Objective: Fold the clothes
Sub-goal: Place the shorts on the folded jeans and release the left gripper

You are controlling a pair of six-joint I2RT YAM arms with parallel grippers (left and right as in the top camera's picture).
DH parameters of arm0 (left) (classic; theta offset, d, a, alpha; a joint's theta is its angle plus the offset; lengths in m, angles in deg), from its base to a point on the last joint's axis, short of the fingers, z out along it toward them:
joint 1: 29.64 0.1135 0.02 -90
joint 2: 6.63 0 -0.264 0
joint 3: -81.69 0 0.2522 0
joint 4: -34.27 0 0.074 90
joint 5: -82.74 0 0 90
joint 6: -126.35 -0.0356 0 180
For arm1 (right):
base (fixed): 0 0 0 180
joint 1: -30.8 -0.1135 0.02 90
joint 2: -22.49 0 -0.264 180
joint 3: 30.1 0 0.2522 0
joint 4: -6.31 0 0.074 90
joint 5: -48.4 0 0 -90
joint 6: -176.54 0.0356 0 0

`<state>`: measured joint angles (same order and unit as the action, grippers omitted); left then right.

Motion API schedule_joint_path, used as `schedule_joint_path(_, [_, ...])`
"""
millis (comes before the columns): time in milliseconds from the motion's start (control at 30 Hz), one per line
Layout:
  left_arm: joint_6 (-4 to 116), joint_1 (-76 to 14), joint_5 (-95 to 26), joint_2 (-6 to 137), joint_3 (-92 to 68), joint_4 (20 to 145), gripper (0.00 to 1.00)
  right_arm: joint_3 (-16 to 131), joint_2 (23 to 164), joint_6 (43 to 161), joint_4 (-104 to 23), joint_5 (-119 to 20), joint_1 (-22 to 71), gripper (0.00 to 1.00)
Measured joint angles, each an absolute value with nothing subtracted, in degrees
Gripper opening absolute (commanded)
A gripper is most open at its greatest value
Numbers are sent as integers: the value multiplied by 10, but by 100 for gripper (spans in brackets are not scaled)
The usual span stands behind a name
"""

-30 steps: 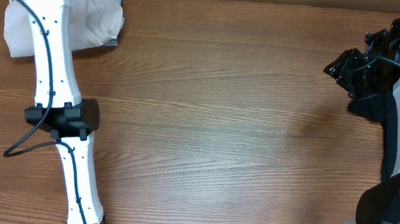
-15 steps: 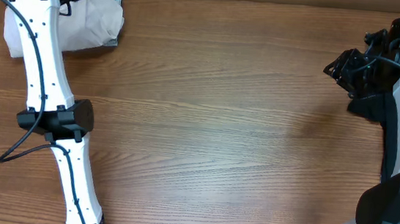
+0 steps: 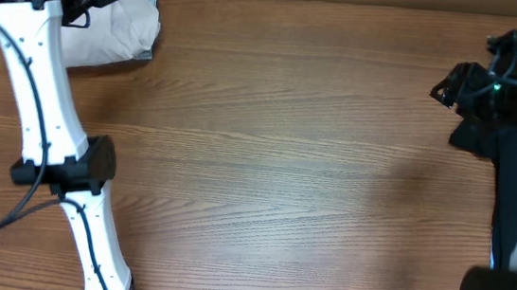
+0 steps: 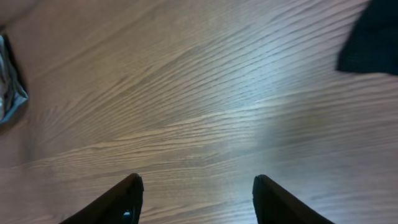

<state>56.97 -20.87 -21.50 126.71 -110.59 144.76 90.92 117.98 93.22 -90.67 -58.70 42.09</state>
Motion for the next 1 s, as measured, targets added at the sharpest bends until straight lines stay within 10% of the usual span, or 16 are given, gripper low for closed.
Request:
schedule_joint_path(233, [551, -218, -244, 1128, -1106, 1447, 100, 920, 1024, 925, -940, -552, 412, 99])
schedule_joint_path(1000, [509, -224, -256, 1075, -1110, 1447, 100, 924, 917, 940, -971, -537, 412, 100])
